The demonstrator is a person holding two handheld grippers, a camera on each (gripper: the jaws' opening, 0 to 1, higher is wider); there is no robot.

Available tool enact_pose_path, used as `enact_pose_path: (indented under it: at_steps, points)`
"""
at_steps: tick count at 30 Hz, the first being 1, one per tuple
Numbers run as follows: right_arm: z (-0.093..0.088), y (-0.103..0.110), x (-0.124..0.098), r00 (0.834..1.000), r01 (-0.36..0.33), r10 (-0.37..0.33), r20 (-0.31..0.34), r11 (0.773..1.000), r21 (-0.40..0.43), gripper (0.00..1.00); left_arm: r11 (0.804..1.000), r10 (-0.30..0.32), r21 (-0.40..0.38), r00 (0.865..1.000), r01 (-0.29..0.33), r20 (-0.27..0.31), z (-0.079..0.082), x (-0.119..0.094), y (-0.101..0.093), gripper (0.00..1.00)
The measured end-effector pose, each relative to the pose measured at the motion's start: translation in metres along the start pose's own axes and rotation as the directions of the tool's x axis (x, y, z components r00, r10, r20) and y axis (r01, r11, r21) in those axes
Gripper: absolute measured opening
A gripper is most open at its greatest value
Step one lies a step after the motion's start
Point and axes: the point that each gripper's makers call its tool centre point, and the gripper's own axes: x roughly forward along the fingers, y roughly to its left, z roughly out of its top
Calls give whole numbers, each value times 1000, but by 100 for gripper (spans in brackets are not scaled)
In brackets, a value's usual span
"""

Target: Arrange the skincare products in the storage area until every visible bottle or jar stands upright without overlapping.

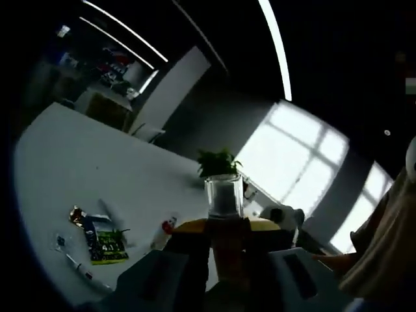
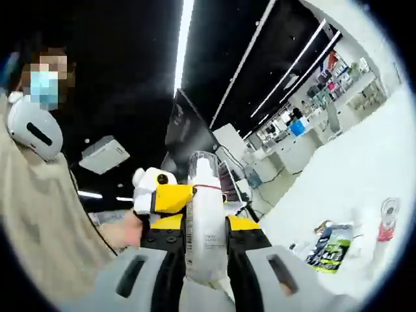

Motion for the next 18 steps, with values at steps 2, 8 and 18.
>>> enact_pose_path:
  at_steps: [2,8,18]
  points:
    - [-1,-8,3,988,137,-144,-58,985,-101,26,998,54,23,999,-54,5,2,2,3,16]
    - [9,-25,-7,870,447,-489,-68,839,-311,22,982,174,66,984,-177,50,7,8,1,15]
    - [23,-26,-19,844,503,-536,-26,807,-308,22,886,229,396,970,-243,83,11,15,-24,15]
